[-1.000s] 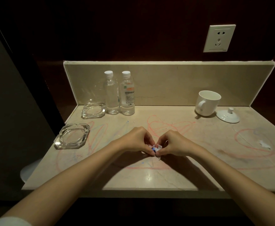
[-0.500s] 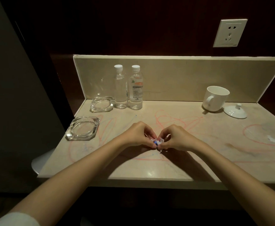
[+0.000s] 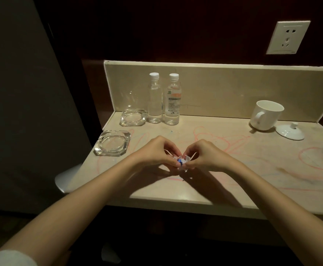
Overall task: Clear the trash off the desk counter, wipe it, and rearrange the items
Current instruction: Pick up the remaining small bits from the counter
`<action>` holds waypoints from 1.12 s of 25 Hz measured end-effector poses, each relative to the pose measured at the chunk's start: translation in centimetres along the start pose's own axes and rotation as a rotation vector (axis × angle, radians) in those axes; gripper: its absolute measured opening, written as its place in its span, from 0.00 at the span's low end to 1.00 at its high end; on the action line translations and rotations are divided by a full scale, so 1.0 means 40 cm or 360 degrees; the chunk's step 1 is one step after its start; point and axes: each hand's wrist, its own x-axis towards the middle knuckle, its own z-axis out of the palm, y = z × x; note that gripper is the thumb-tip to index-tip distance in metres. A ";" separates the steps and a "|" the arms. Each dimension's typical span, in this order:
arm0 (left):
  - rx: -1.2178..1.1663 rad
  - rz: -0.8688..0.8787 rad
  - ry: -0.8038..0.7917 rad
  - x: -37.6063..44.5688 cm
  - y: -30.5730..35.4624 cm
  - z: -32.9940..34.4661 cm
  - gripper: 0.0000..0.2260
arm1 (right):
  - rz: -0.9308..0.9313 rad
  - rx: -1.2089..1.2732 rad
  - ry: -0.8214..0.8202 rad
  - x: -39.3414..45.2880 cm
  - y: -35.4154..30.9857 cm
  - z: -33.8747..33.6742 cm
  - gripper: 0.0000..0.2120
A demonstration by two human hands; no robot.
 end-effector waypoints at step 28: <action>-0.0276 -0.1201 0.0058 -0.850 -0.793 0.251 0.19 | -0.0062 -0.0125 -0.0971 -0.056 -0.215 1.153 0.12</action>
